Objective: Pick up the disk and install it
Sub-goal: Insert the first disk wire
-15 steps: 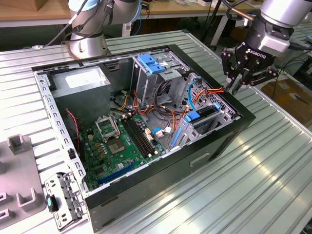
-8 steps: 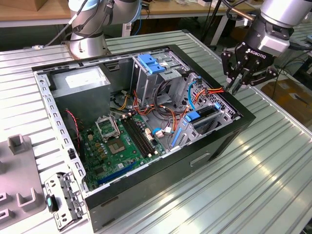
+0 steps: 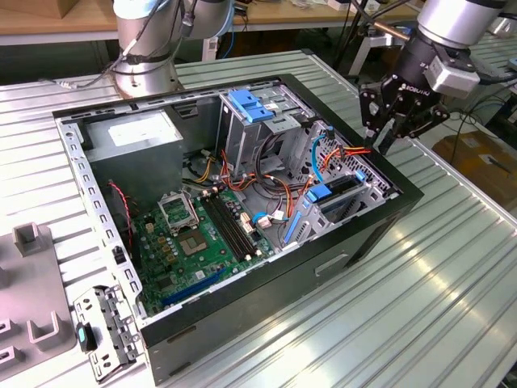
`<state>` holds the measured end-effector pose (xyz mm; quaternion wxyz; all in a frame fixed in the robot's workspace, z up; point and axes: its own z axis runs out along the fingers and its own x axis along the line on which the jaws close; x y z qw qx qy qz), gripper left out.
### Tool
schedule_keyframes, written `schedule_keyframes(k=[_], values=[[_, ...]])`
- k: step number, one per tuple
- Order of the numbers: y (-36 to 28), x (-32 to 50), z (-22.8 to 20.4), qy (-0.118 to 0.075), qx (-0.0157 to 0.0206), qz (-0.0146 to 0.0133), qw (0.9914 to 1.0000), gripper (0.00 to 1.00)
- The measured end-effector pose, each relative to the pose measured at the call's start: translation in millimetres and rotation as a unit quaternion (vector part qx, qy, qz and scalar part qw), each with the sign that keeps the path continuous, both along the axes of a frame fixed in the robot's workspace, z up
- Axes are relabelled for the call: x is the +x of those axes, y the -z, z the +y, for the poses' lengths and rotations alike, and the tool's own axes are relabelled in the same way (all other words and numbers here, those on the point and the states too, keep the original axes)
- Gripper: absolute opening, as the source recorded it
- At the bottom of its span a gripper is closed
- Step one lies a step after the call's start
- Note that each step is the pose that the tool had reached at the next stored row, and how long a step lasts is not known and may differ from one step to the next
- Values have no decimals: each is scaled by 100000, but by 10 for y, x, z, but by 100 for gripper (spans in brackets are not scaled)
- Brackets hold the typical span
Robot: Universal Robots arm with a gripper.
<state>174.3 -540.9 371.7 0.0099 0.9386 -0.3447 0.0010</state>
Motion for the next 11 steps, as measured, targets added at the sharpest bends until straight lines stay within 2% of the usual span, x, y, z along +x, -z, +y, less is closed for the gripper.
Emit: schedule_keyframes(k=[1, 5, 6, 7, 9, 11], values=[[20, 16, 19, -183, 14, 3, 100000, 33], [36, 17, 25, -659, 55, 2, 99998, 31], [36, 17, 24, -687, 120, -1, 99998, 25], [37, 18, 24, -718, 402, 0, 99997, 18], [-25, 17, 27, -730, 456, -2, 99996, 16], [-35, 17, 27, -730, 471, 0, 99996, 16]])
